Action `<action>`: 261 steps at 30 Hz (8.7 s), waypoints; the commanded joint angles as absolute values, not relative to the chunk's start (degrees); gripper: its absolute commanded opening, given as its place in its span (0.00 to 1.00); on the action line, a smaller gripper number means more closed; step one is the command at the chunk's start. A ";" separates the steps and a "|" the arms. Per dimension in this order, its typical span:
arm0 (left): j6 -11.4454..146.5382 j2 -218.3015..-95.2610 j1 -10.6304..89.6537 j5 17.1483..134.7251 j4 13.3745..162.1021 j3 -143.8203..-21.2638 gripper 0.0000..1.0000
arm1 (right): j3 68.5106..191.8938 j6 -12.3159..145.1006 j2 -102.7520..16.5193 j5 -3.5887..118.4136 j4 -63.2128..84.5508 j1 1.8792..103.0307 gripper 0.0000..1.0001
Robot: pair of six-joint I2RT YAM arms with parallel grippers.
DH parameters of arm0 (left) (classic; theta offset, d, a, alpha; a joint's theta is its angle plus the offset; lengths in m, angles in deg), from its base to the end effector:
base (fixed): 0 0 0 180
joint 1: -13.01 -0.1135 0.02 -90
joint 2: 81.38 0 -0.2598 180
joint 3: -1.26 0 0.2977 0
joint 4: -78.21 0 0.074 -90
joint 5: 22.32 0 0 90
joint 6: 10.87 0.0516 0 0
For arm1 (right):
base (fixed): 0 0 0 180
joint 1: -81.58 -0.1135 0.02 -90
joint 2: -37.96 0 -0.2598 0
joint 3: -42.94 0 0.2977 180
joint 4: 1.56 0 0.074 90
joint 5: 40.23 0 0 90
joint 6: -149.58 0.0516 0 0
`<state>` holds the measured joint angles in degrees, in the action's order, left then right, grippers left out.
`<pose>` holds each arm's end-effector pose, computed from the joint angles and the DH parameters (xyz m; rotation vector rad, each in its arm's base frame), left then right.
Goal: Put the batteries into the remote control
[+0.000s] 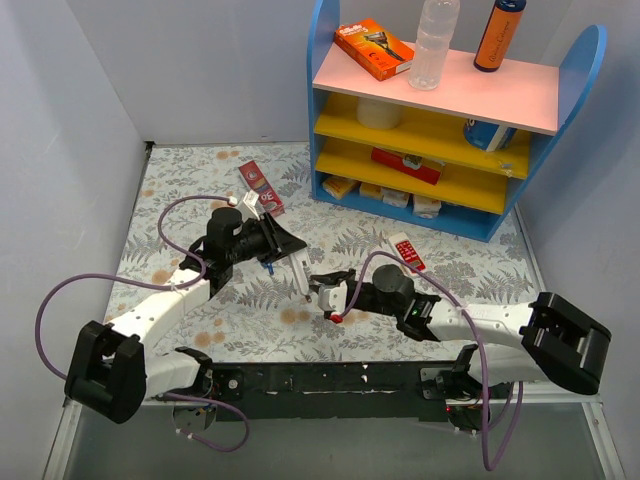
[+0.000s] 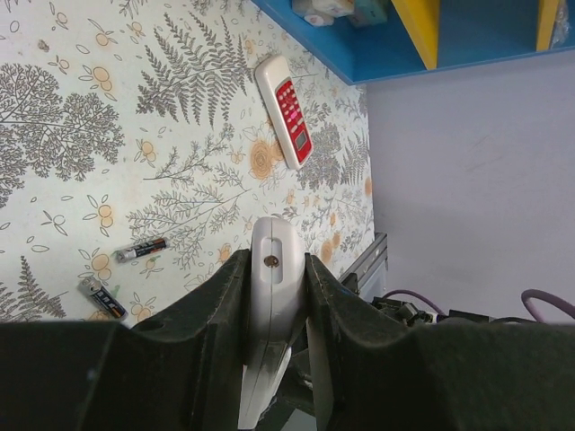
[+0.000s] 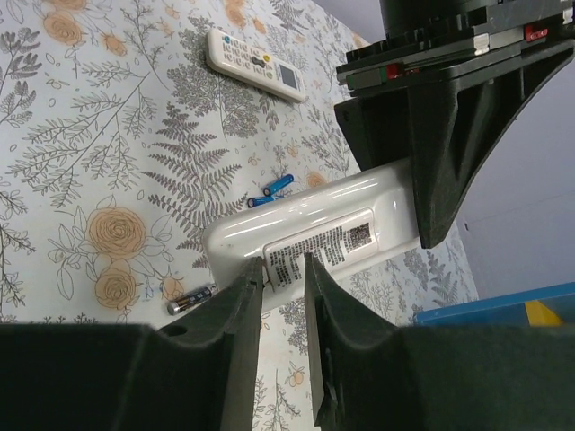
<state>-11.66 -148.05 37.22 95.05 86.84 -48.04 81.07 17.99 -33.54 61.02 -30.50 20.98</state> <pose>0.2720 -0.1483 0.2107 -1.0227 2.2298 -1.5954 0.1436 0.2754 0.1865 -1.3836 0.9226 0.4140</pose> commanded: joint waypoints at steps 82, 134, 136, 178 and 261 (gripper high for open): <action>12.94 -115.48 34.11 89.83 96.61 -41.58 0.00 | 111.68 37.08 -54.31 62.34 19.21 29.02 0.49; 11.01 -114.16 34.11 85.95 97.14 -41.22 0.00 | 134.81 63.09 -74.20 52.41 34.16 24.01 0.04; 10.31 -114.25 34.11 86.31 96.61 -40.87 0.00 | 133.50 63.01 -72.87 51.80 33.28 24.01 0.03; 1.96 -116.00 34.11 82.09 93.97 -36.56 0.00 | 124.09 38.31 -64.42 57.85 34.42 27.27 0.41; -13.51 -118.47 34.02 90.79 74.02 -29.53 0.00 | 91.40 72.67 -38.23 55.92 -34.92 20.50 0.01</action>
<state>-13.54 -119.79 34.18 91.16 73.35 -27.13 92.15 71.09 -37.52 57.37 -29.19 20.79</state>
